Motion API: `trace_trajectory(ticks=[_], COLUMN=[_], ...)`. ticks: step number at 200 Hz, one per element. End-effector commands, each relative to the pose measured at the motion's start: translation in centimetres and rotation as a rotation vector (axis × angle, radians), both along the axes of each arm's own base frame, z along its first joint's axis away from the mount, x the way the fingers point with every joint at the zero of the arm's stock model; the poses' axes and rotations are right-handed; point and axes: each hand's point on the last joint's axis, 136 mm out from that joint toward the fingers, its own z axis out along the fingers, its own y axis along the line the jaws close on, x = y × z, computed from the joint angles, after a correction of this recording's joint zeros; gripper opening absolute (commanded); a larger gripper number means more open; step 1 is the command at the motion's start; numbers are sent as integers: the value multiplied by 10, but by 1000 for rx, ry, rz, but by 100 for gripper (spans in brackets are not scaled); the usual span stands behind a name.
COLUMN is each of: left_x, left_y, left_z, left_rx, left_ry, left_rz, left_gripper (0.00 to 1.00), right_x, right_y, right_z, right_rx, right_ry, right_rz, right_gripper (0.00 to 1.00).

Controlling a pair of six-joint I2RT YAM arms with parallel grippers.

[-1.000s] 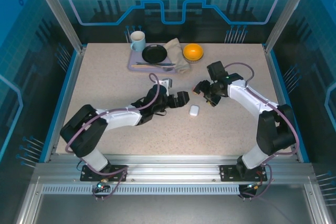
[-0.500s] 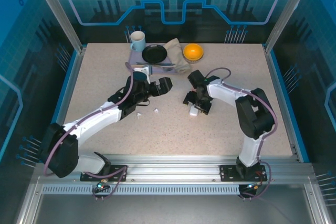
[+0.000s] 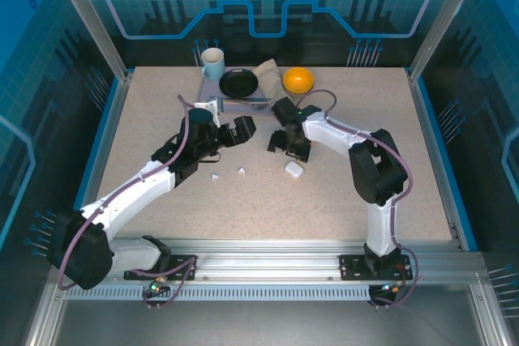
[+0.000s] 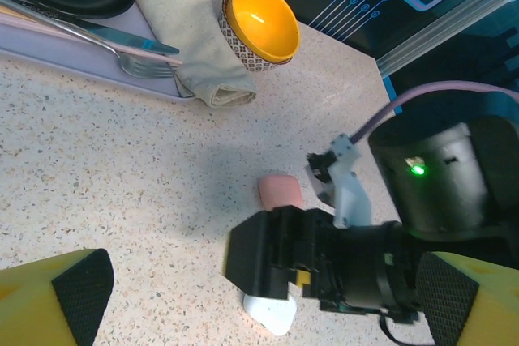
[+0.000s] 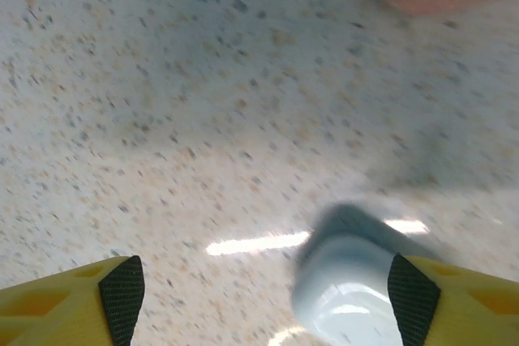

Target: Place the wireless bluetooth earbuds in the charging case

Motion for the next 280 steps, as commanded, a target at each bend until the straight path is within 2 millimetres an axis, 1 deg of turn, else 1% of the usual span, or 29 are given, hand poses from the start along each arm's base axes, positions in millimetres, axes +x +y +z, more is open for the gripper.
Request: trace_trajectory(ticks=[1, 12, 21, 26, 31, 61, 83, 128, 165, 181, 221, 280], left_x=[-2, 0, 1, 2, 4, 9, 11, 13, 13, 14, 15, 18], left_y=[4, 5, 5, 5, 5, 6, 10, 15, 17, 18, 16, 14], left_z=[-2, -2, -3, -3, -3, 0, 3, 2, 0, 0, -3, -7], left_rx=[1, -3, -3, -4, -5, -11, -16, -24, -28, -29, -33, -44], left_ry=[11, 13, 16, 18, 22, 26, 22, 25, 29, 29, 38, 53], left_rz=[-6, -1, 0, 0, -1, -6, -2, -1, 0, 2, -3, -7], left_gripper=[99, 99, 99, 99, 99, 99, 99, 99, 99, 99, 99, 99], right_x=[-29, -40, -46, -48, -48, -49, -49, -39, -41, -44, -40, -36], right_y=[-36, -41, -41, -40, -38, -28, -25, -15, -13, -13, -19, -27], right_z=[29, 30, 28, 27, 25, 11, 3, -13, -28, -34, -45, -54], right_rx=[-150, -168, -168, -164, -158, -142, -128, -84, -80, -79, -89, -83], right_ry=[15, 41, 55, 61, 68, 121, 132, 119, 151, 159, 161, 171], right_rz=[-196, -280, -323, -345, -358, -376, -391, -375, -363, -363, -356, -344], right_gripper=[86, 88, 91, 94, 99, 100, 99, 93, 91, 91, 87, 80])
